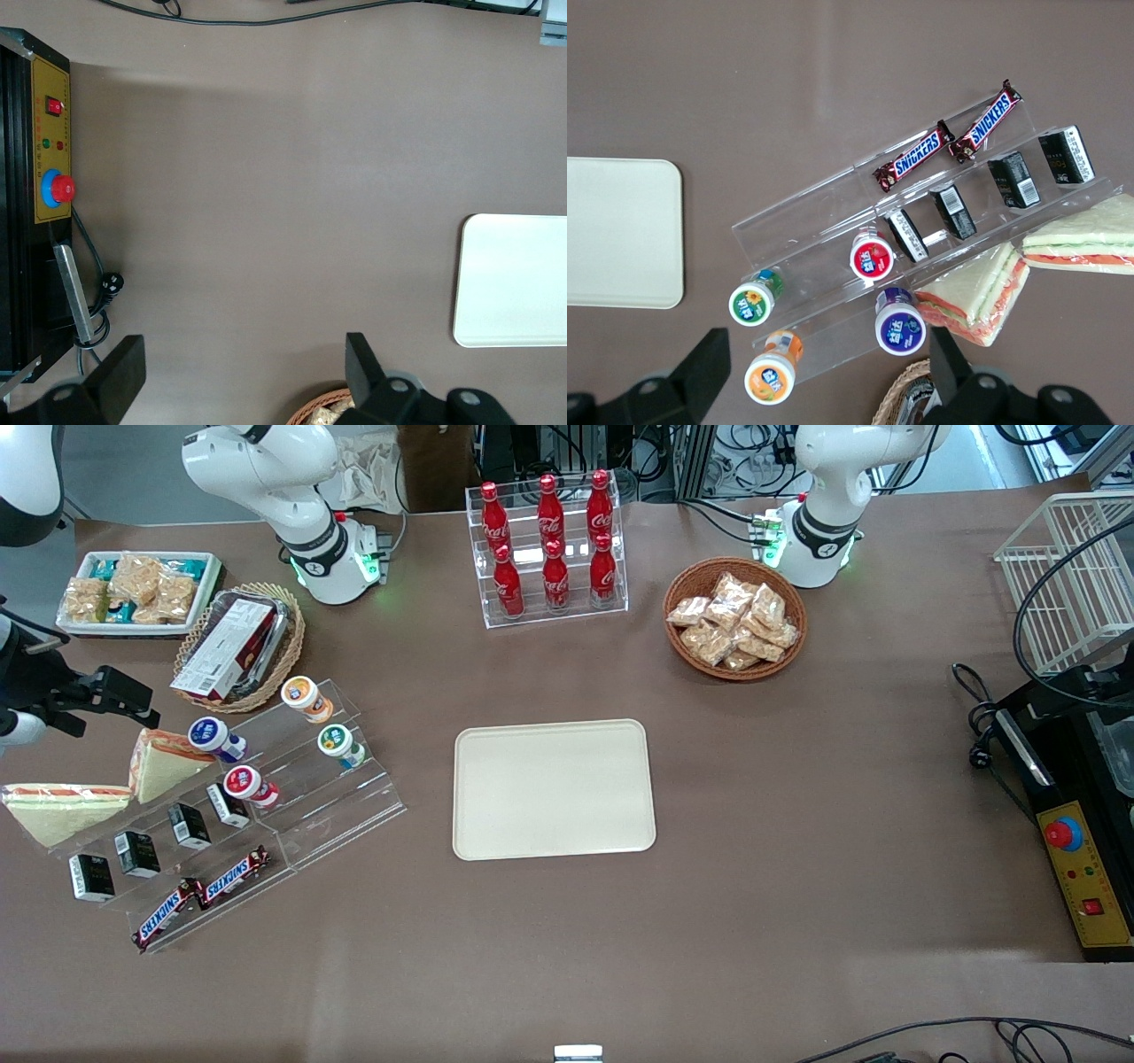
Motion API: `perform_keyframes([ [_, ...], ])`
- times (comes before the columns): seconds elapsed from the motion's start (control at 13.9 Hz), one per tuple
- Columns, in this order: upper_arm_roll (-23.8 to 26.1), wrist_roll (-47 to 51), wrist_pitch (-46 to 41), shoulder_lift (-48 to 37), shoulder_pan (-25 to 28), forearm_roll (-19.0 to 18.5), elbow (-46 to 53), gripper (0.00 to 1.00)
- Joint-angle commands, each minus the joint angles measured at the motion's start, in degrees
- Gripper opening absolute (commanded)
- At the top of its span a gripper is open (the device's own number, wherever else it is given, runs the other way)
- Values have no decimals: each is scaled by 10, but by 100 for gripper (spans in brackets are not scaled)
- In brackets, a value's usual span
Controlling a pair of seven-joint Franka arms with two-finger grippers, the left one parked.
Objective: Place green gum on tray
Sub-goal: 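Move the right gripper toward the green gum tub on the acrylic rack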
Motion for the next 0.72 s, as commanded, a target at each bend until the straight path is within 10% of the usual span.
perform_keyframes([
  [0.0, -1, 5, -16, 5, 3, 14, 14, 100],
  [0.65, 5, 44, 60, -24, 83, 4, -118, 100],
])
